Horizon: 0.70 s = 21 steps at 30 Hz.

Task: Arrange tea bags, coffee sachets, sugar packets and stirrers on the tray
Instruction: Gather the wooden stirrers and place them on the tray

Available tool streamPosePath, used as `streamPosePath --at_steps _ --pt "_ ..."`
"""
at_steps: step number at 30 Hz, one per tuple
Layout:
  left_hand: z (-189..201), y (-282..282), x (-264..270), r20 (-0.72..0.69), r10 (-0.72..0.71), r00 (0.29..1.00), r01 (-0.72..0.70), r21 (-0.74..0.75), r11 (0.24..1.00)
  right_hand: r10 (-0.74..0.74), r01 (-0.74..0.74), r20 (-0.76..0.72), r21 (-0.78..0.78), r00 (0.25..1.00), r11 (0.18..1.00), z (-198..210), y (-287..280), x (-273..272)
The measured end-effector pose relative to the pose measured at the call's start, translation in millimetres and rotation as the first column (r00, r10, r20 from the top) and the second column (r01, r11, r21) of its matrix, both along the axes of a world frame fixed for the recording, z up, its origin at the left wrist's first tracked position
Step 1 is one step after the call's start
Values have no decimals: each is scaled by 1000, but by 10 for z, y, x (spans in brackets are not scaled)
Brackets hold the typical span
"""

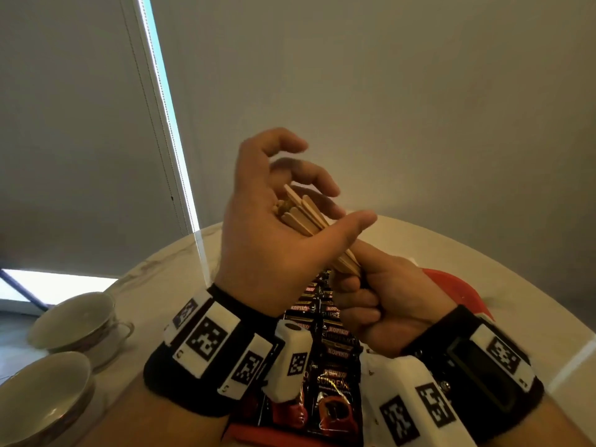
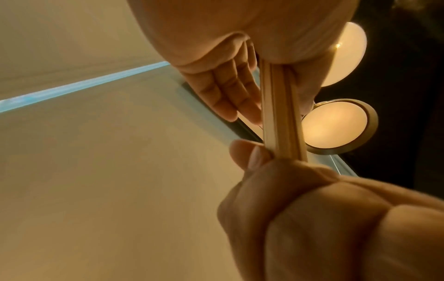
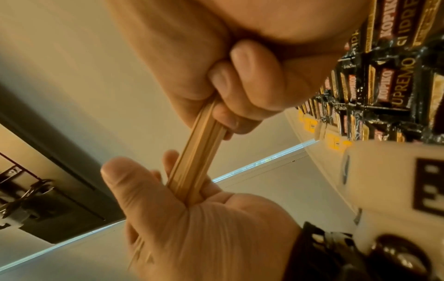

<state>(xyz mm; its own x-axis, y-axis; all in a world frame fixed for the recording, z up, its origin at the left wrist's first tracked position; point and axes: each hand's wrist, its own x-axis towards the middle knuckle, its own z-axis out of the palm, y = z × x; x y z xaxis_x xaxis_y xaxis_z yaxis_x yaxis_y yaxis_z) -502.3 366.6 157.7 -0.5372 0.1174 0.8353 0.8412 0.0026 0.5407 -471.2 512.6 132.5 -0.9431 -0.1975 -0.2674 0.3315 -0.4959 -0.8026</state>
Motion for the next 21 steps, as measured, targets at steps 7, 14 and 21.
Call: streamPosePath --at_steps 7,14,21 --pt "4 -63 -26 -220 108 970 -137 -123 983 -13 13 15 24 1000 1000 67 -6 48" --pt "-16 -47 -28 -178 10 984 -35 -137 990 -79 79 -4 48 997 996 18 -41 11" --pt "-34 127 53 257 -625 737 546 317 775 -24 24 -11 -7 1000 1000 36 -60 37"
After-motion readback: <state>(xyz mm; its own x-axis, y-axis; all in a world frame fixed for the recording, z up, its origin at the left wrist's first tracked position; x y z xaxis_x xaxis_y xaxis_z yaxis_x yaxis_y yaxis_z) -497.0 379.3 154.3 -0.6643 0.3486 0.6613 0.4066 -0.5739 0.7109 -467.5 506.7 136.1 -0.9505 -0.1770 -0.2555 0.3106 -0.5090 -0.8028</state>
